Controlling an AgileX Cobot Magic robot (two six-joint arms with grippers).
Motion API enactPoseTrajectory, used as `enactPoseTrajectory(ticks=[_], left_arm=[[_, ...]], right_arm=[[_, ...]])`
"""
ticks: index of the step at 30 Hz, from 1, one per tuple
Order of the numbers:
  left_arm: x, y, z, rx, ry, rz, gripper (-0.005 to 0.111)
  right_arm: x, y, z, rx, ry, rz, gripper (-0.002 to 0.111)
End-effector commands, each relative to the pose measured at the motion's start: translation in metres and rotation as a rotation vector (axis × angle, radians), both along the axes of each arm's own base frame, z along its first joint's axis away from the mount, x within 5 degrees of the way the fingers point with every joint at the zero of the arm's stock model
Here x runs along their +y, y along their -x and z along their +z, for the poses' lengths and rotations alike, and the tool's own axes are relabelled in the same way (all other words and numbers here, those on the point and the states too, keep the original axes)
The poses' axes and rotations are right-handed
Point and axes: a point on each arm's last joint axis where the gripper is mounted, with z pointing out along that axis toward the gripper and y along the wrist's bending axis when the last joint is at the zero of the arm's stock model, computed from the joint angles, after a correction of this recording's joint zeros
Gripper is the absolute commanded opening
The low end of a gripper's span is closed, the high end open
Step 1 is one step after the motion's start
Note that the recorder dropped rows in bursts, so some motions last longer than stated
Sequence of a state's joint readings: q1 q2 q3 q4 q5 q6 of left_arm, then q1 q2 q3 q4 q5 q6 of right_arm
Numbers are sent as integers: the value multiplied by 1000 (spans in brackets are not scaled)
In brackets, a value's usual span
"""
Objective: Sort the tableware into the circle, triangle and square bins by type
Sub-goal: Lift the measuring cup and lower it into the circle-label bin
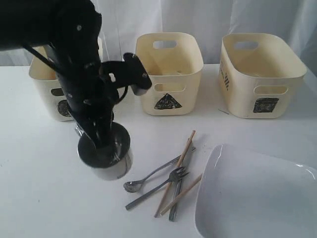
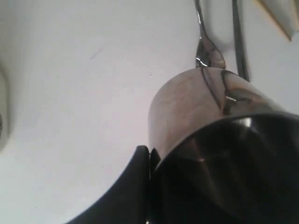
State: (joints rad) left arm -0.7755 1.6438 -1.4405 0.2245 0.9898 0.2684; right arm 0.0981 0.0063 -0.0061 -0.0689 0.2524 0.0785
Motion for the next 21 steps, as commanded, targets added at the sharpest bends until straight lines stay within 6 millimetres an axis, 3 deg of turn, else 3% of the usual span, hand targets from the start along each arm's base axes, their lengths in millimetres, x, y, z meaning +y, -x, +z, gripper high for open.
enactPoseTrajectory(ticks=[1, 6, 9, 15, 21], left_arm=[[8, 5, 31, -84, 36, 32, 0], [25, -2, 67, -298, -23, 68, 0], [52, -26, 81, -499, -86, 219, 0], [104, -78, 96, -690, 181, 450, 0], [126, -107, 82, -670, 332, 549, 0]], right_arm=[[-1, 0, -1, -8, 0, -10, 29], [-1, 0, -1, -8, 0, -10, 29], [-1, 0, -1, -8, 0, -10, 29], [-1, 0, -1, -8, 0, -10, 29], [-1, 0, -1, -8, 0, -10, 29]])
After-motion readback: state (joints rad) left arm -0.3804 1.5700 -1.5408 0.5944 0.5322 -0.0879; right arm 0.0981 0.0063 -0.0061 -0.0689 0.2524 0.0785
